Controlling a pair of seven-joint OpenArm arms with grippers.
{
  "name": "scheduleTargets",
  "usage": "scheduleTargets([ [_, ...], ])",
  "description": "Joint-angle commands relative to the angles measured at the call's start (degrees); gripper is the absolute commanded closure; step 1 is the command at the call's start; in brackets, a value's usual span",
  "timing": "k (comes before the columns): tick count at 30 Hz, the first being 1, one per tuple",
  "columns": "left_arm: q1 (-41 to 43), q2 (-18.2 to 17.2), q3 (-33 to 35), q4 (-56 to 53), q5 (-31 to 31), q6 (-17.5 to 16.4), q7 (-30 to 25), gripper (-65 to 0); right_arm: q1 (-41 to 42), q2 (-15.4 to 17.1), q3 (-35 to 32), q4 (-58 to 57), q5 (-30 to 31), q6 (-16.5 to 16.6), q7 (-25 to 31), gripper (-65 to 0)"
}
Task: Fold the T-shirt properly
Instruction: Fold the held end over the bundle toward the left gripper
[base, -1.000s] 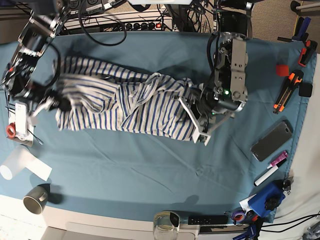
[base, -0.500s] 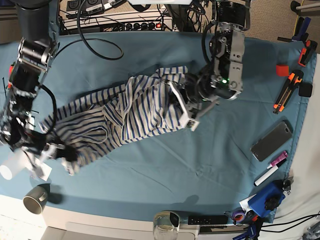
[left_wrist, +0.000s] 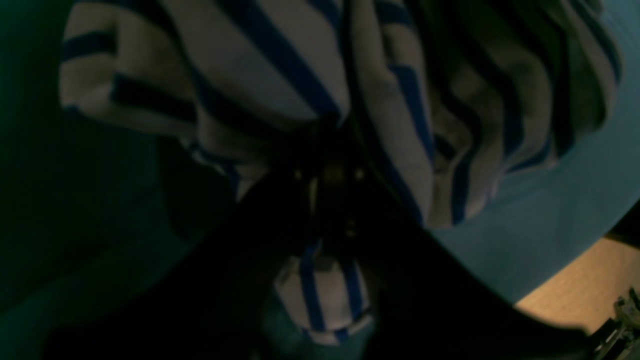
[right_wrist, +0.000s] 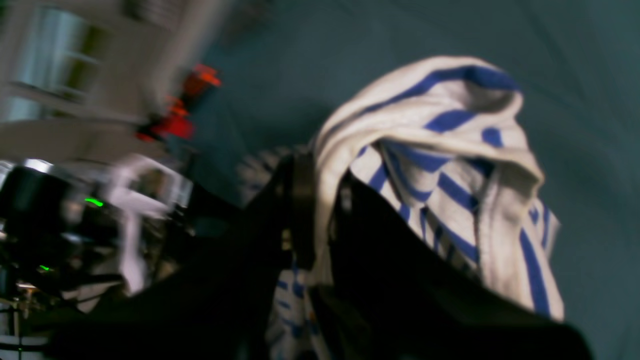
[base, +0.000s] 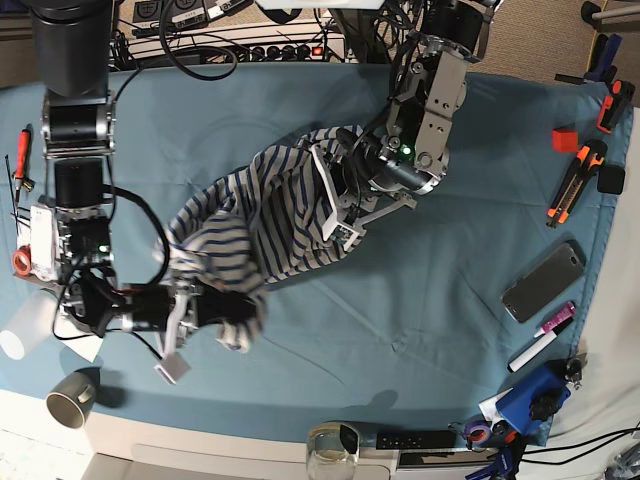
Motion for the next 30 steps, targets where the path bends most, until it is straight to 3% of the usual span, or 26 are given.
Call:
scheduleTargets([
  [1,-0.7,0.4,0.0,0.9,0.9,0.4,0.0,0.0,2.3,0.1,0.4,1.0,1.3,0.1,1.1,0.0],
  [5,-0.7,0.4,0.0,0.9,3.8,1.0,0.1,0.0,2.4,-1.5,0.4,1.0,1.3,0.1,1.1,0.0],
  [11,-1.2,0.4,0.0,1.1,15.9,7.3,2.0,0.0,2.4,-2.3,0.4,1.0,1.3,0.1,1.1,0.0],
  [14,-1.2,0.5,0.0,1.9,18.4,9.9,2.1,0.0,2.4,-2.3,0.4,1.0,1.3,0.1,1.1,0.0],
  [22,-1.1,2.7,0.0,4.7,18.5,9.9,2.0,0.0,2.4,-2.3,0.4,1.0,1.3,0.1,1.1,0.0],
  [28,-1.0,3.9,0.0,4.8,22.7,10.0,3.5,0.0,2.4,-2.8,0.1,1.0,1.3,0.1,1.1,0.0],
  [30,-1.1,4.2,0.0,4.9,20.5,10.1,3.3,0.0,2.4,-3.0,0.1,1.0,1.3,0.1,1.1,0.0],
])
